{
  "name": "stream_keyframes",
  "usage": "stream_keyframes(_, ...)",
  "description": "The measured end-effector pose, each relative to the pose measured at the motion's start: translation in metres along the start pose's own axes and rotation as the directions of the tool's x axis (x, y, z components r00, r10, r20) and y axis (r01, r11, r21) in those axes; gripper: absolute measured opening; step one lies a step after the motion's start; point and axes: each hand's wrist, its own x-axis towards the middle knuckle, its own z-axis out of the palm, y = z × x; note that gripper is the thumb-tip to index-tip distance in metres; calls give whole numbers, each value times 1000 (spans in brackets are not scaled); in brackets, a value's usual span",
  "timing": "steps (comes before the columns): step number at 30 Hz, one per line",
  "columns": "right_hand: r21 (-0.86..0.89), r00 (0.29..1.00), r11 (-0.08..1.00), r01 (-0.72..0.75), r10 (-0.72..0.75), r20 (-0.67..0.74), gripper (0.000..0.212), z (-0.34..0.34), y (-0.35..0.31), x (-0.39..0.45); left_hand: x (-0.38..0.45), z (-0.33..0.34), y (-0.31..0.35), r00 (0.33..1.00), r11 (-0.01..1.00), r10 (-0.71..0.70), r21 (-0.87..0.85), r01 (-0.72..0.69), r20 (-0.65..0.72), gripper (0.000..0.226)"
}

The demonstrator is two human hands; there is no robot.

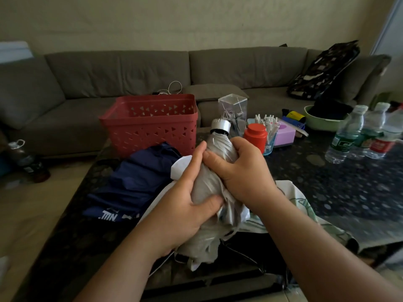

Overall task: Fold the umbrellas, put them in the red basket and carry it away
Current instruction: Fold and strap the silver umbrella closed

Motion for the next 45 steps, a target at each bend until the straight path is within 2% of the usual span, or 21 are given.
stream_keyframes(3, -41, 1000, 999, 9, -8, 15, 45, -2, -5, 0, 0, 2, 1, 1000, 1000, 4, 9, -4, -14, 103)
stream_keyframes(7, 245, 987, 966, -84, 47, 153, 23, -11, -13, 2, -1, -2, 1, 997, 999, 41, 5, -41, -72, 99)
stream_keyframes(9, 280, 998, 959, -52, 44, 38, 21, -19, -14, 4, -1, -3, 0, 993, 998, 63, 1, -64, -104, 98)
stream_keyframes(11, 218, 994, 973, 73, -54, -91, 11, -29, -16, 1, 0, -4, 1, 987, 996, 92, 19, -90, -135, 96)
stream_keyframes(12, 198, 990, 972, 125, -109, -91, 10, -33, -17, -1, 1, -5, 2, 982, 995, 103, 16, -102, -159, 94)
stream_keyframes(13, 196, 988, 969, 154, -146, -53, 14, -36, -17, -4, 2, -5, 3, 976, 994, 110, 7, -111, -188, 94)
stream_keyframes(15, 176, 983, 977, 119, -141, 118, 17, -37, -21, -11, 3, -5, 3, 964, 992, 113, -24, -122, -240, 95)
stream_keyframes(17, 52, 955, 994, 94, -105, 276, 26, -33, -20, -18, 4, -5, 2, 959, 991, 101, -60, -121, -264, 97)
stream_keyframes(18, -21, 949, 995, 92, -82, 306, 29, -30, -18, -20, 5, -5, 2, 958, 990, 94, -74, -118, -271, 97)
stream_keyframes(20, -46, 946, 997, 67, -48, 321, 28, -26, -16, -22, 4, -5, 2, 956, 991, 84, -78, -111, -281, 98)
stream_keyframes(24, 165, 964, 986, -31, -14, 267, 16, -34, -17, -15, 3, -11, 0, 973, 978, 73, -178, -113, -218, 100)
stream_keyframes(26, 230, 965, 972, -53, -9, 262, 18, -35, -21, -14, 2, -13, 1, 985, 961, 64, -257, -105, -163, 102)
stream_keyframes(28, 286, 950, 955, -78, -16, 311, 22, -34, -25, -16, 2, -14, 3, 985, 947, 58, -305, -105, -160, 101)
stream_keyframes(30, 345, 918, 932, -110, -38, 395, 27, -37, -32, -20, 2, -15, 3, 980, 956, 78, -265, -126, -183, 100)
stream_keyframes(33, 405, 833, 883, -237, -30, 552, 43, -47, -40, -21, 2, -20, 1, 975, 963, 101, -228, -147, -200, 100)
stream_keyframes(34, 419, 832, 868, -265, -13, 554, 44, -49, -40, -20, 2, -22, 1, 975, 963, 114, -221, -155, -191, 101)
stream_keyframes(36, 404, 888, 892, -204, -4, 459, 36, -46, -37, -19, 1, -23, 2, 976, 966, 146, -191, -175, -159, 102)
stream_keyframes(38, 397, 954, 916, -52, -71, 290, 13, -41, -36, -18, 0, -22, 3, 977, 967, 171, -168, -191, -125, 102)
stream_keyframes(40, 418, 967, 906, 61, -156, 199, 21, -40, -37, -17, 0, -20, 6, 976, 968, 191, -144, -204, -104, 101)
stream_keyframes(43, 320, 944, 930, 182, -256, 208, 25, -45, -38, -17, 0, -17, 9, 976, 972, 207, -95, -213, -74, 101)
stream_keyframes(45, 237, 938, 947, 217, -269, 219, 24, -47, -37, -17, -1, -16, 10, 974, 974, 214, -58, -218, -73, 102)
